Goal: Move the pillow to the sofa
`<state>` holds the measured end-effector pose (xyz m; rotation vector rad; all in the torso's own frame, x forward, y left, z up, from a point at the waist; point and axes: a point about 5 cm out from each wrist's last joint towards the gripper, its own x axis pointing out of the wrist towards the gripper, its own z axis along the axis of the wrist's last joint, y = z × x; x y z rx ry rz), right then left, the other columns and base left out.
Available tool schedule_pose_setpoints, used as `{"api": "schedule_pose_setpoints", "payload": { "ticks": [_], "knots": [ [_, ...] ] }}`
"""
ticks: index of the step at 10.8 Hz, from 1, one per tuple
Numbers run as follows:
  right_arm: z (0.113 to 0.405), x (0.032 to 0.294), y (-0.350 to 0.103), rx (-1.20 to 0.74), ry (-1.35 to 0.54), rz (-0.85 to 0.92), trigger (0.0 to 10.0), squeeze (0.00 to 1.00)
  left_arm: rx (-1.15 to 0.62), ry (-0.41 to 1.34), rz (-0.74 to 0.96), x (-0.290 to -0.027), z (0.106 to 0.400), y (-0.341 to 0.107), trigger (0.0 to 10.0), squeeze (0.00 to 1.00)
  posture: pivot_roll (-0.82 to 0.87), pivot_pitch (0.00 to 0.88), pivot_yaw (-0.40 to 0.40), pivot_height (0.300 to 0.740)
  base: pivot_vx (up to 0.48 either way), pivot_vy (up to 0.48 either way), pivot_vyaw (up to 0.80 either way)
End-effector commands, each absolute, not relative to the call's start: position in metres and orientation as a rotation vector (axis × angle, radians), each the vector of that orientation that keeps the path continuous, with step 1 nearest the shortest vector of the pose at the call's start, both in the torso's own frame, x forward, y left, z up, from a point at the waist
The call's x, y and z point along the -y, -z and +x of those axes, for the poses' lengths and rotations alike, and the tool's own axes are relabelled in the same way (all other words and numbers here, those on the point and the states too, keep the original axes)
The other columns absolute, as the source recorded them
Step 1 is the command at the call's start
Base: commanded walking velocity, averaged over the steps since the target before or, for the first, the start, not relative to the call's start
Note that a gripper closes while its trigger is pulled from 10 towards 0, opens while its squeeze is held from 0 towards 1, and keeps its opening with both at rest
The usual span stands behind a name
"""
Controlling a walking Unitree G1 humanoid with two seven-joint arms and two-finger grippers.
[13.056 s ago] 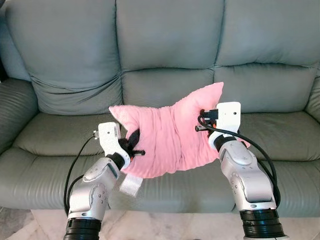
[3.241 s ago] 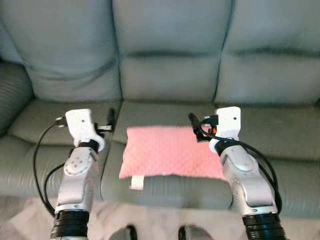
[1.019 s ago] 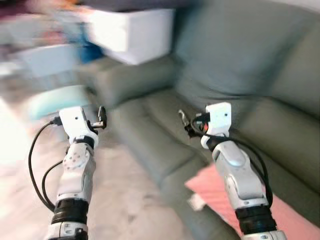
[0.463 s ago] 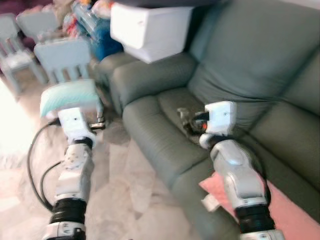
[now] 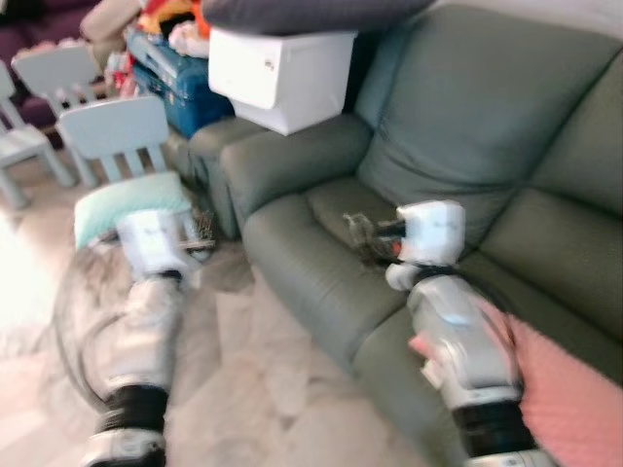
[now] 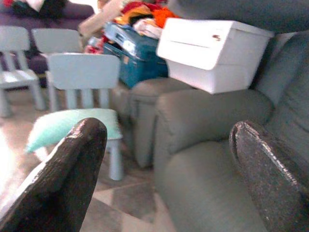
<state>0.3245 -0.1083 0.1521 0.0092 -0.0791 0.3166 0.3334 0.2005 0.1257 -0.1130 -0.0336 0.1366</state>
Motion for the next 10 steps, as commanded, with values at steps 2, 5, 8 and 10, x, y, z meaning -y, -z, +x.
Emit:
{"api": "schedule_pose_setpoints", "payload": {
  "ticks": [2,5,8,10],
  "knots": [
    [0.3244,0.1149,-0.1531,0.083,-0.297,0.006,10.0,0.00,0.030,-0.118,-0.110,-0.1922,0.3340,-0.1256,10.0,0.00,-0.20,0.044,0.030,0.740,0.000,0.480,0.00],
    [0.3260,0.1144,-0.1547,0.089,-0.297,0.008,10.0,0.00,0.030,-0.123,-0.102,-0.1930,0.3350,-0.1258,10.0,0.00,-0.20,0.042,0.032,0.740,0.000,0.480,0.00],
    [0.3256,0.1142,-0.1548,0.089,-0.301,0.009,10.0,0.00,0.027,-0.129,-0.096,-0.1914,0.3353,-0.1248,10.0,0.00,-0.20,0.044,0.030,0.740,0.000,0.480,0.00],
    [0.3256,0.1129,-0.1550,0.089,-0.306,0.007,10.0,0.00,0.028,-0.134,-0.086,-0.1917,0.3342,-0.1240,10.0,0.00,-0.20,0.046,0.027,0.740,0.000,0.480,0.00]
  ]
}}
